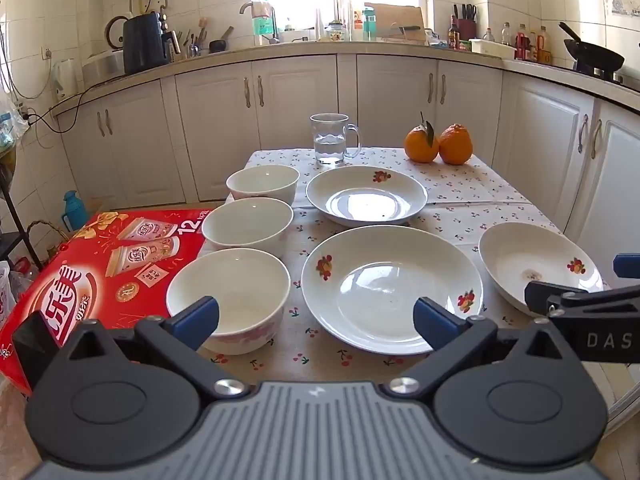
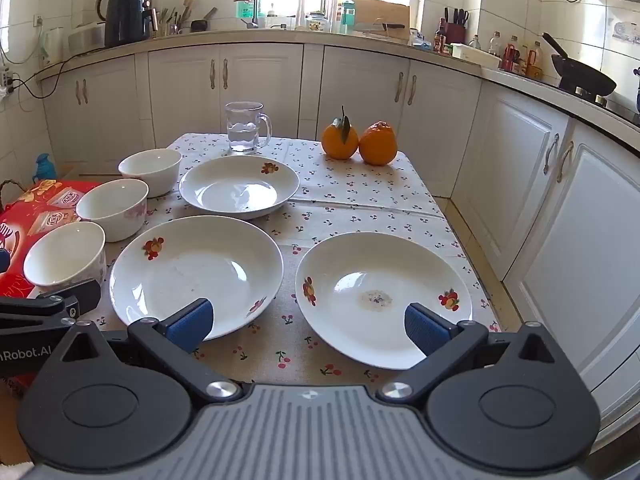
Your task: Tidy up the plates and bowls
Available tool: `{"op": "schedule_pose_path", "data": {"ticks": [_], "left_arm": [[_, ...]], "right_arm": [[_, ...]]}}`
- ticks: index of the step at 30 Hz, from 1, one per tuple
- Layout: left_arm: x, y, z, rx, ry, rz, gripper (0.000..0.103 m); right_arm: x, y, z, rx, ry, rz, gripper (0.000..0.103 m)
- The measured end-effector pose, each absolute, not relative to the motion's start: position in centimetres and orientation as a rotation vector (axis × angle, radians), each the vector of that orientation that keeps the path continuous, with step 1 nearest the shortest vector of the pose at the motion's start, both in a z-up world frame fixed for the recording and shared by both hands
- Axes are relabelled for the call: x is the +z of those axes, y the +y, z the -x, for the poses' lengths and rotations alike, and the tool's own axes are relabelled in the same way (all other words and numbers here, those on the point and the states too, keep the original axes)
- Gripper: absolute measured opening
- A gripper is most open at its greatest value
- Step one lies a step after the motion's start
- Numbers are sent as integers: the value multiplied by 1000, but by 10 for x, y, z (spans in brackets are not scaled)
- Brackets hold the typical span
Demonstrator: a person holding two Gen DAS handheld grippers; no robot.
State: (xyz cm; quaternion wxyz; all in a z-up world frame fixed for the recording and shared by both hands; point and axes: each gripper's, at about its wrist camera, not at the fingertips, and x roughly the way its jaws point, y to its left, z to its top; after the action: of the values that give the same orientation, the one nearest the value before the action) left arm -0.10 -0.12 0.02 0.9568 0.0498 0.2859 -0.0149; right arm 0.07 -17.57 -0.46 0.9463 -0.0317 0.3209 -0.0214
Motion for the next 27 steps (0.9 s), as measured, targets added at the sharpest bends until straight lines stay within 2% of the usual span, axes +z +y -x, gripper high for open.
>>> {"op": "schedule_pose_path", "data": {"ticks": [27], "left_arm": [[0,2,-1,-37,602,-66,102]], "right_arm": [[-4,-175,-1,-49,654,74,103]]}}
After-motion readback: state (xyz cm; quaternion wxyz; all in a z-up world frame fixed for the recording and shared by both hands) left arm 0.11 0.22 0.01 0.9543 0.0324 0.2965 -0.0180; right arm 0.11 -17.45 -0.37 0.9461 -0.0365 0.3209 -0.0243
